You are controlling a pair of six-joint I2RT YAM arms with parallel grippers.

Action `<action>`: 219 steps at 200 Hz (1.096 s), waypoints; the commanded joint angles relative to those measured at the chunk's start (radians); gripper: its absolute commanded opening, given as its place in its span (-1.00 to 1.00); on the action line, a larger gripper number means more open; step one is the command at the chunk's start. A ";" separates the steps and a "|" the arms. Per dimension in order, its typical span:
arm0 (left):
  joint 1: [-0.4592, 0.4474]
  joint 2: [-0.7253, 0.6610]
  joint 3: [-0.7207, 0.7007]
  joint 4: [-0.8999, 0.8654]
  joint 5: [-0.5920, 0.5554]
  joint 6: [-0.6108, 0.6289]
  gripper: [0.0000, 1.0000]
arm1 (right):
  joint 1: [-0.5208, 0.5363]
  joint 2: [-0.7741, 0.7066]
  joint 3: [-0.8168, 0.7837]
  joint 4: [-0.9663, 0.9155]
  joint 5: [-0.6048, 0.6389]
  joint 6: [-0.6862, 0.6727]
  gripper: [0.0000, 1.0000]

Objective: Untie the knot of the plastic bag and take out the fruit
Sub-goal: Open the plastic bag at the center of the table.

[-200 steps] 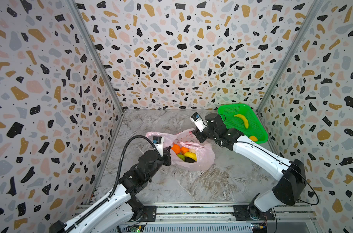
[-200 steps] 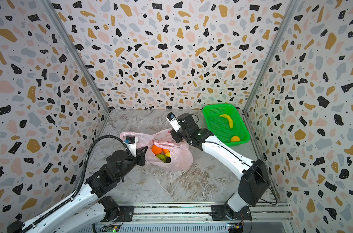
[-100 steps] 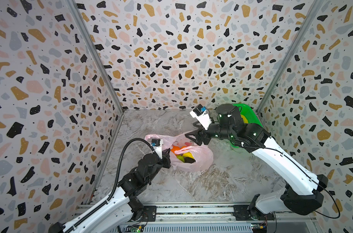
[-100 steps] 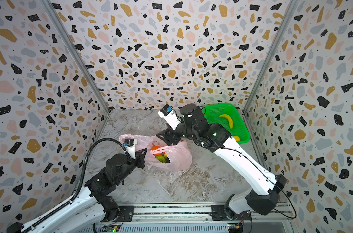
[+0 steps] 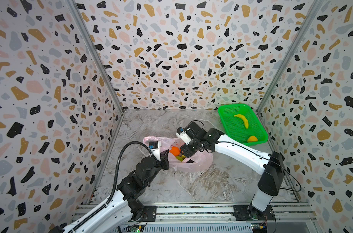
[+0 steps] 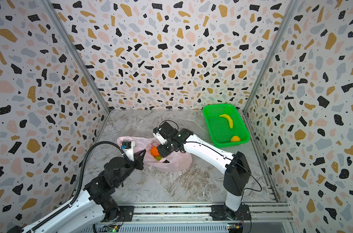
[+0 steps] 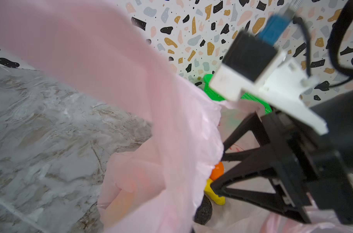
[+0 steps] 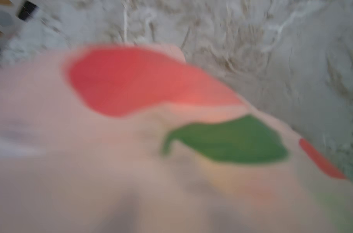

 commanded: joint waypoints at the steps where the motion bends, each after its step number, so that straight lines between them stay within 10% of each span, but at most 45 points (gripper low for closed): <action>1: -0.007 -0.017 -0.010 0.056 -0.012 -0.011 -1.00 | 0.025 -0.161 -0.087 -0.131 0.092 0.053 0.13; 92: -0.038 0.006 -0.034 -0.006 0.089 -0.076 -1.00 | 0.106 -0.397 -0.513 -0.007 0.216 0.190 0.98; 157: -0.082 0.002 -0.018 -0.013 0.074 -0.074 -1.00 | 0.126 -0.339 -0.211 -0.022 -0.008 0.189 0.96; 219: -0.098 -0.044 -0.021 -0.025 0.058 -0.077 -1.00 | 0.140 -0.275 -0.216 0.067 -0.073 0.234 0.24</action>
